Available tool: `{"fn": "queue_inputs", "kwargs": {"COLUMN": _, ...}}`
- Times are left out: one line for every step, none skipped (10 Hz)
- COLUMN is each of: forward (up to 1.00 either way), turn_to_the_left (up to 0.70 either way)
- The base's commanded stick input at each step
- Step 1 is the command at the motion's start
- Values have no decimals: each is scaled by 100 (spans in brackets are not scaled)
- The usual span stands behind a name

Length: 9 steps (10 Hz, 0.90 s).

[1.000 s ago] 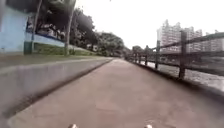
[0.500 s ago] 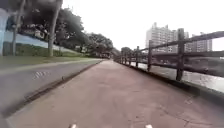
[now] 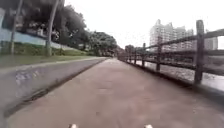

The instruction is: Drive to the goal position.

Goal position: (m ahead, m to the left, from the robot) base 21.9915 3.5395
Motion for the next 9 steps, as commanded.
{"fn": "queue_inputs", "kwargs": {"forward": 100, "turn_to_the_left": 0}}
{"fn": "queue_inputs", "kwargs": {"forward": 100, "turn_to_the_left": 0}}
{"fn": "queue_inputs", "kwargs": {"forward": 100, "turn_to_the_left": 0}}
{"fn": "queue_inputs", "kwargs": {"forward": 100, "turn_to_the_left": 0}}
{"fn": "queue_inputs", "kwargs": {"forward": 100, "turn_to_the_left": -21}}
{"fn": "queue_inputs", "kwargs": {"forward": 100, "turn_to_the_left": -40}}
{"fn": "queue_inputs", "kwargs": {"forward": 100, "turn_to_the_left": -40}}
{"fn": "queue_inputs", "kwargs": {"forward": 100, "turn_to_the_left": -40}}
{"fn": "queue_inputs", "kwargs": {"forward": 100, "turn_to_the_left": -40}}
